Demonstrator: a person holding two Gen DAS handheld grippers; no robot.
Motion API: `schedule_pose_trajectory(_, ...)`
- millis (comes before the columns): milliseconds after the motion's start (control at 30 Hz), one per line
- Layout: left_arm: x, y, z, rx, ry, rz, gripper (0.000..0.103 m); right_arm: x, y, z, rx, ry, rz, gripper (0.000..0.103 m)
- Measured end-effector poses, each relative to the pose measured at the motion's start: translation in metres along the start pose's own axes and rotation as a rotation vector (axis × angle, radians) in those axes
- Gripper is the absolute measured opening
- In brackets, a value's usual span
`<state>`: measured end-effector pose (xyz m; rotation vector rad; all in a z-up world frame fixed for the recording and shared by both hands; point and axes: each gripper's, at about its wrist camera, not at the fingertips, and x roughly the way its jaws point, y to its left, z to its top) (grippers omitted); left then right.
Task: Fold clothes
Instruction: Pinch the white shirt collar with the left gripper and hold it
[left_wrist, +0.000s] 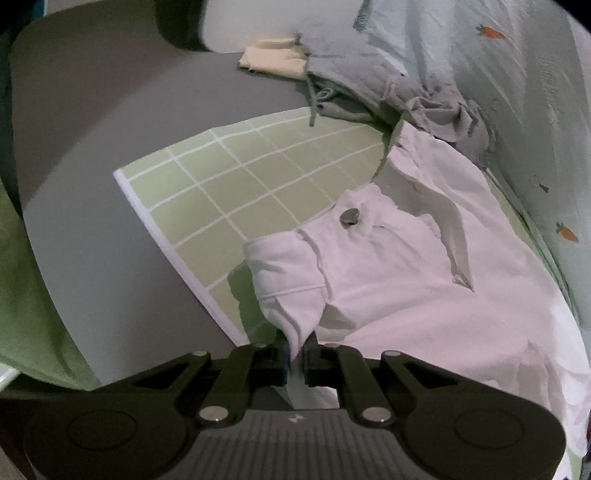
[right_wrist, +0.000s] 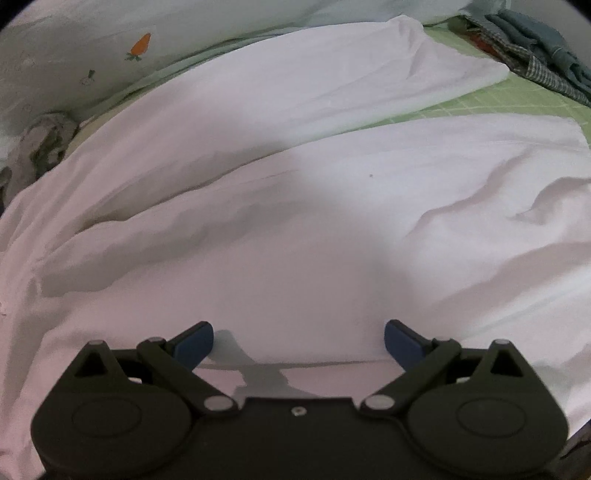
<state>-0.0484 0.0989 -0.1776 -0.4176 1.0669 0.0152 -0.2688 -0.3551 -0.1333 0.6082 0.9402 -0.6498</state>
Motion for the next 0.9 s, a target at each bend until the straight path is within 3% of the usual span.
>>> schedule_pose_trajectory(200, 0.006, 0.001, 0.002, -0.059, 0.014, 0.008, 0.013, -0.021, -0.054, 0.000, 0.183, -0.065, 0.133, 0.103)
schedule_pose_trajectory(367, 0.006, -0.002, 0.001, -0.074, 0.019, 0.038, 0.015, -0.037, -0.137, -0.010, 0.472, -0.099, 0.273, 0.103)
schedule_pose_trajectory(467, 0.005, -0.003, 0.002, -0.087, 0.026, 0.049, 0.015, -0.047, -0.187, -0.025, 0.638, -0.125, 0.294, 0.103)
schedule_pose_trajectory(633, 0.007, -0.013, 0.003, -0.056, 0.029, 0.096, 0.015, -0.070, -0.255, -0.047, 0.818, -0.200, 0.243, 0.103)
schedule_pose_trajectory(900, 0.009, -0.026, 0.000, -0.017, 0.014, 0.171, 0.017, -0.085, -0.326, -0.037, 0.832, -0.285, 0.074, 0.103)
